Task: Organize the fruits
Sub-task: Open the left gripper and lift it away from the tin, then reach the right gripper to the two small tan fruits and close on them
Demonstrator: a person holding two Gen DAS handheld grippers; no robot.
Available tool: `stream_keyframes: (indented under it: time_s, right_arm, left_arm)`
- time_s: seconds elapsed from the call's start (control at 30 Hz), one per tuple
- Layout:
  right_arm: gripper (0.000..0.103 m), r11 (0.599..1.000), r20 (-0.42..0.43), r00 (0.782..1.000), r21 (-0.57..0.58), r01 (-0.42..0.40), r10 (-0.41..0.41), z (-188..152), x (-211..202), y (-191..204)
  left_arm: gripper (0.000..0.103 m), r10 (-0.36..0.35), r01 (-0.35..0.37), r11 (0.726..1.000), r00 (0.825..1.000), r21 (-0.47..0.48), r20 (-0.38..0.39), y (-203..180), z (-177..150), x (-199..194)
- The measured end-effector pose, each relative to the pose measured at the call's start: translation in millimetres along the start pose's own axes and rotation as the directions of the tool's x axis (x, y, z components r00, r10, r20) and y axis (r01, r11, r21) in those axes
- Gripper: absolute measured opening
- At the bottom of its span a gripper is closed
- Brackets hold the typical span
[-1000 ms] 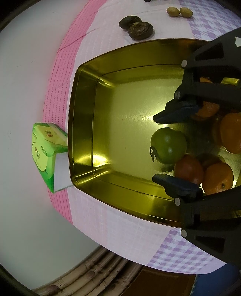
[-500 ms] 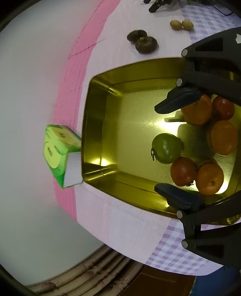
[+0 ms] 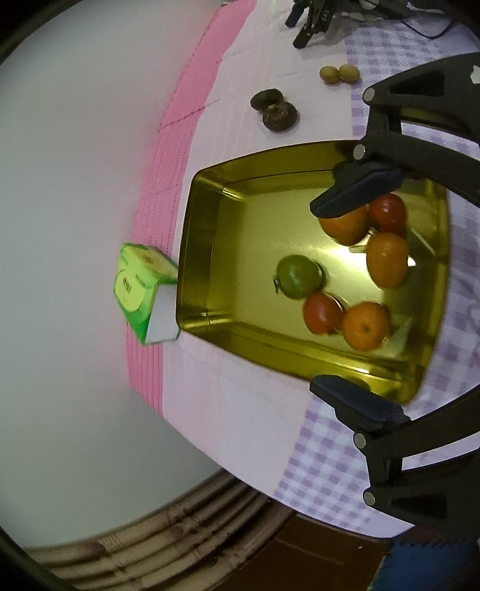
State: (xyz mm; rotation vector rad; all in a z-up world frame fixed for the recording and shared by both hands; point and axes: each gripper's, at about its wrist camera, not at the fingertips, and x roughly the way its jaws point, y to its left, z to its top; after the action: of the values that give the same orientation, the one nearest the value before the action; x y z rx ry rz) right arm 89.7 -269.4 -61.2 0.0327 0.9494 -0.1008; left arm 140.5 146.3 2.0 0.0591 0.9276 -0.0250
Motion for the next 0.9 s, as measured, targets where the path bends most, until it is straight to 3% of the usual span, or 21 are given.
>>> stream_keyframes:
  time_s: [0.2,0.57,0.67,0.9]
  right_arm:
    - [0.103,1.000,-0.033,0.999,-0.012,-0.011,0.011,-3.4,-3.2,2.6]
    - [0.103,0.996,-0.073,0.997,0.078,0.038,-0.032,-10.5,-10.7,9.8]
    - [0.097,0.996,-0.056,0.998,0.080,0.033,-0.028,-13.8,-17.8,18.6]
    - [0.096,0.998,0.010,0.998,-0.014,-0.066,0.066,-15.2,-51.6,73.2]
  left_arm:
    - [0.086,0.024,-0.024,0.999,1.000,-0.021,0.015,11.2,-15.2,-19.6]
    - [0.090,0.021,-0.022,0.999,1.000,-0.050,-0.007,19.2,-37.3,-35.0]
    - [0.090,0.015,-0.015,0.998,1.000,-0.064,-0.004,22.3,-40.7,-38.9]
    - [0.090,0.032,-0.033,0.996,0.999,-0.084,-0.003,27.5,-42.4,-41.9]
